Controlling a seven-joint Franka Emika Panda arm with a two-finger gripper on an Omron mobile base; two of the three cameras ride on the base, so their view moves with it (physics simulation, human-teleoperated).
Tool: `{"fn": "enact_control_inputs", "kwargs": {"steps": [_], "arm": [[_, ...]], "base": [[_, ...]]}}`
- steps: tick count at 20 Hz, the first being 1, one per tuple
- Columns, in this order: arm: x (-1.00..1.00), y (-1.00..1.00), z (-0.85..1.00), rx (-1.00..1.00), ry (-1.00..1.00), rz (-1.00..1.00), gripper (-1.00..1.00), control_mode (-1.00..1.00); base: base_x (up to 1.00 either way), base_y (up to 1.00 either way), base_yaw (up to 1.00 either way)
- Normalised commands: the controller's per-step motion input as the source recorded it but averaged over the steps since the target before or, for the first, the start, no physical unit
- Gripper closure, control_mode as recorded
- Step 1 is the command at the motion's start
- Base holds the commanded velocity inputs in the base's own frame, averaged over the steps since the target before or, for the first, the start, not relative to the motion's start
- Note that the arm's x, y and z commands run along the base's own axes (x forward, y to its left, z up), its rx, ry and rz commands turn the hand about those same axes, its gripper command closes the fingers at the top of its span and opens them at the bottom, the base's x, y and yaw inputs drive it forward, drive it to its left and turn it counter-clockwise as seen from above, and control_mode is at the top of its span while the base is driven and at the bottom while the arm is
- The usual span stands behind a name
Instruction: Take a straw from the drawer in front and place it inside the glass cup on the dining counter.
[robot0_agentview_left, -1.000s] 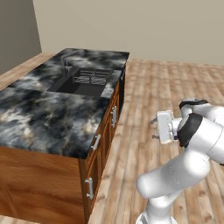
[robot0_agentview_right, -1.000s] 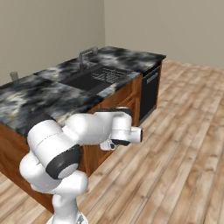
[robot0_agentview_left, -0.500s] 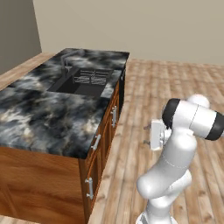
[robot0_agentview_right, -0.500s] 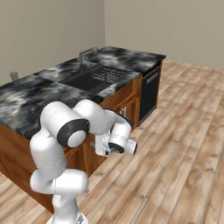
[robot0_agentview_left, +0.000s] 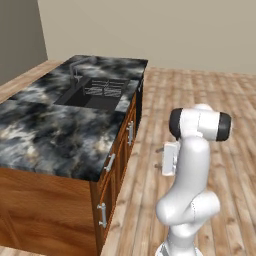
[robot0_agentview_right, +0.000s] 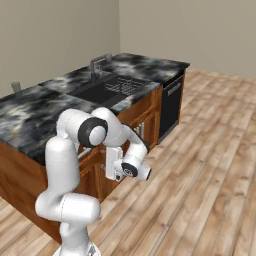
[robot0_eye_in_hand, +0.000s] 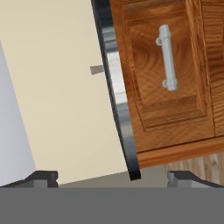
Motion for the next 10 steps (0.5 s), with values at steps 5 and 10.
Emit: {"fn": "enact_control_inputs", "kwargs": {"steps": [5, 10], "arm": [[0.32, 0.35, -0.34, 0.0, -0.03, 0.0, -1.0, -1.0], [0.35, 0.36, -0.29, 0.0, -0.05, 0.0, -1.0, -1.0]], "base": [[0.0, 0.0, 0.0], [0.0, 0.0, 0.0]]}}
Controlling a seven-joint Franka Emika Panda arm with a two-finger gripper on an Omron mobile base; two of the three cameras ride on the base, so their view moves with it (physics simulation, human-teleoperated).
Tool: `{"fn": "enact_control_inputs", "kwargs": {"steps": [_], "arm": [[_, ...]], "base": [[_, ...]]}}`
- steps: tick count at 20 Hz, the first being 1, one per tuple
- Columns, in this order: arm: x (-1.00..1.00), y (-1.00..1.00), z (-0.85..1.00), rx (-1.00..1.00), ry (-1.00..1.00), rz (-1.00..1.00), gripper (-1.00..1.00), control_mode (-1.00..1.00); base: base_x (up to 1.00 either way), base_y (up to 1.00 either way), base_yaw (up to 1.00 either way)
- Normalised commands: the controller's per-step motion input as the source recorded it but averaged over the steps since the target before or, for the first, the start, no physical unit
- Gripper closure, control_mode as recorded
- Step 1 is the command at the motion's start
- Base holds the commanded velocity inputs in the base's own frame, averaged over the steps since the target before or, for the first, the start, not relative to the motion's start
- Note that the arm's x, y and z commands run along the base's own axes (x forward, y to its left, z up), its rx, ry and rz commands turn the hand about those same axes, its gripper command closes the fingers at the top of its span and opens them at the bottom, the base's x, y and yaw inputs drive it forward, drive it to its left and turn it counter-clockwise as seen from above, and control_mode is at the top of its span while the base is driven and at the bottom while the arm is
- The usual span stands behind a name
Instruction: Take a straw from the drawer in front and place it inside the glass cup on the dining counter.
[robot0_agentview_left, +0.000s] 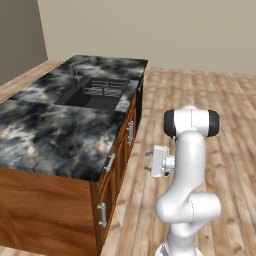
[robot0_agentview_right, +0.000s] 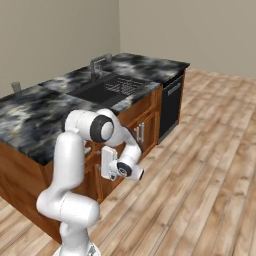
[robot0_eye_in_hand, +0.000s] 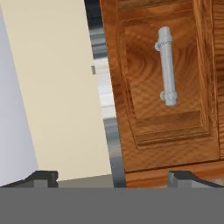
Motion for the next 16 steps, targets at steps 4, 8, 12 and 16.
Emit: {"fn": "enact_control_inputs", "kwargs": {"steps": [4, 8, 12, 16], "arm": [[0.37, 0.36, -0.27, 0.0, -0.05, 0.0, -1.0, -1.0], [0.36, 0.29, -0.25, 0.0, -0.05, 0.0, -1.0, -1.0], [0.37, 0.22, -0.28, 0.0, -0.03, 0.0, -1.0, -1.0], [0.25, 0.2, -0.24, 0.0, -0.05, 0.0, -1.0, -1.0]], "base": [[0.0, 0.0, 0.0], [0.0, 0.0, 0.0], [0.0, 0.0, 0.0], [0.0, 0.0, 0.0]]}}
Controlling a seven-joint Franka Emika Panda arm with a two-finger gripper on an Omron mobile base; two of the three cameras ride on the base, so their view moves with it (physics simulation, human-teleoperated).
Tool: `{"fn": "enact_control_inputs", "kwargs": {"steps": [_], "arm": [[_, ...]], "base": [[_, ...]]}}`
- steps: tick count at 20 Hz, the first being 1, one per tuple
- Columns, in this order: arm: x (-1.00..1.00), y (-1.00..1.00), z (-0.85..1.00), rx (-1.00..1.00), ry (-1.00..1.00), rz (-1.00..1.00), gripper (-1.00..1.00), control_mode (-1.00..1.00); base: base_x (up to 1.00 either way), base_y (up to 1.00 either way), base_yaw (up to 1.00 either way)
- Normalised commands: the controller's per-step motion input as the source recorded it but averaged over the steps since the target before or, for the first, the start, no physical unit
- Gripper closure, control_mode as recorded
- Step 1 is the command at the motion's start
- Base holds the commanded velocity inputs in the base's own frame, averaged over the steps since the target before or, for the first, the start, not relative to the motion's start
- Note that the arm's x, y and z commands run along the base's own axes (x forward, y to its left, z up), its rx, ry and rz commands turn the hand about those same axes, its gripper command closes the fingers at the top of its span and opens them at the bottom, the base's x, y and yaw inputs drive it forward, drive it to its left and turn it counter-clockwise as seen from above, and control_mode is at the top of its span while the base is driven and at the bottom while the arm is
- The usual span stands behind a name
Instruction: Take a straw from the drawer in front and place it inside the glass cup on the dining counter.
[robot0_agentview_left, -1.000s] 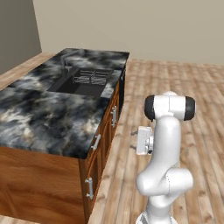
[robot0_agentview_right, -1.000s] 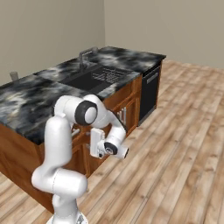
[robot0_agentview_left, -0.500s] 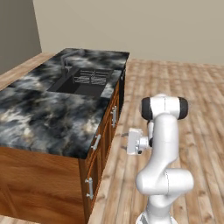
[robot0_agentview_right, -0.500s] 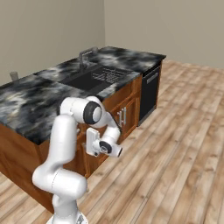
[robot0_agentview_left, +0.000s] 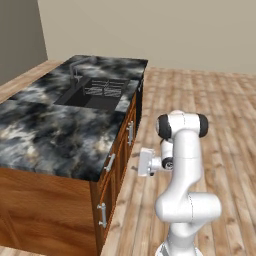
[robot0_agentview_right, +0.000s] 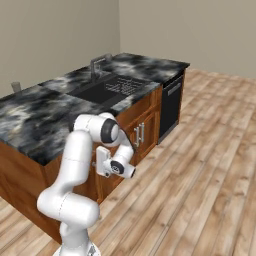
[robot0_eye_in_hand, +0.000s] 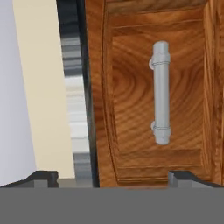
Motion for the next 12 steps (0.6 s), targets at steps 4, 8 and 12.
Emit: {"fn": "enact_control_inputs", "kwargs": {"steps": [4, 8, 12], "arm": [[0.19, 0.25, -0.23, 0.0, -0.07, 0.0, -1.0, -1.0], [0.24, 0.31, -0.22, 0.0, -0.07, 0.0, -1.0, -1.0], [0.31, 0.29, -0.21, 0.0, -0.06, 0.0, -1.0, -1.0]], "base": [[0.0, 0.0, 0.0], [0.0, 0.0, 0.0], [0.0, 0.0, 0.0]]}}
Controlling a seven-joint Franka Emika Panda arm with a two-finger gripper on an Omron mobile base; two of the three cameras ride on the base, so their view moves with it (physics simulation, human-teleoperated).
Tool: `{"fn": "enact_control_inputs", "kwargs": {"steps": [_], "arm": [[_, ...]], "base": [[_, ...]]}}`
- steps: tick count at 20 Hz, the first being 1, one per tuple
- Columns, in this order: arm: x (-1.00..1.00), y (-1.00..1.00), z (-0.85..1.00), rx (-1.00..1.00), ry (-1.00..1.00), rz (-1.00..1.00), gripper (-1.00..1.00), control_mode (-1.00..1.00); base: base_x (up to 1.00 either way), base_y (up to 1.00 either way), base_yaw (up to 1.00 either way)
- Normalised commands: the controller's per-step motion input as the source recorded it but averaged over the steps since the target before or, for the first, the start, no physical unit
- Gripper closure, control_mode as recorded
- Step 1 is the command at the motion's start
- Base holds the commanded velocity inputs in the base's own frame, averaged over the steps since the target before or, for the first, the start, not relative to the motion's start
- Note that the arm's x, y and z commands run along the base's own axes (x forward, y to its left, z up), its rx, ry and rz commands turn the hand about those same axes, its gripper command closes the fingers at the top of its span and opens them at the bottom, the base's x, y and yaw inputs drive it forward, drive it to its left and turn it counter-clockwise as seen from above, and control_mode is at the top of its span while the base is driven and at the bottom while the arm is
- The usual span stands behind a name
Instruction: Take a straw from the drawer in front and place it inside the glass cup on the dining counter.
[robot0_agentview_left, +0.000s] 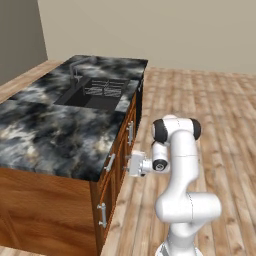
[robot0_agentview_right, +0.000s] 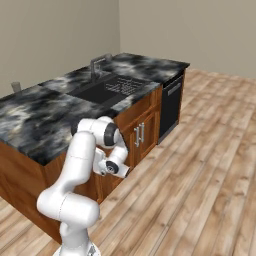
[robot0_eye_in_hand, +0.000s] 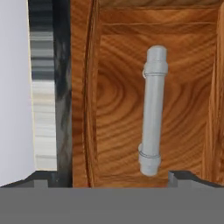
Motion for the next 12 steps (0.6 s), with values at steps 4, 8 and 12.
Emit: {"fn": "enact_control_inputs", "kwargs": {"steps": [4, 8, 12], "arm": [[0.32, 0.24, -0.23, 0.0, -0.04, 0.0, -1.0, -1.0], [0.3, 0.19, -0.24, 0.0, -0.02, 0.0, -1.0, -1.0], [0.27, 0.16, -0.25, 0.0, -0.01, 0.0, -1.0, -1.0]], "base": [[0.0, 0.0, 0.0], [0.0, 0.0, 0.0], [0.0, 0.0, 0.0]]}}
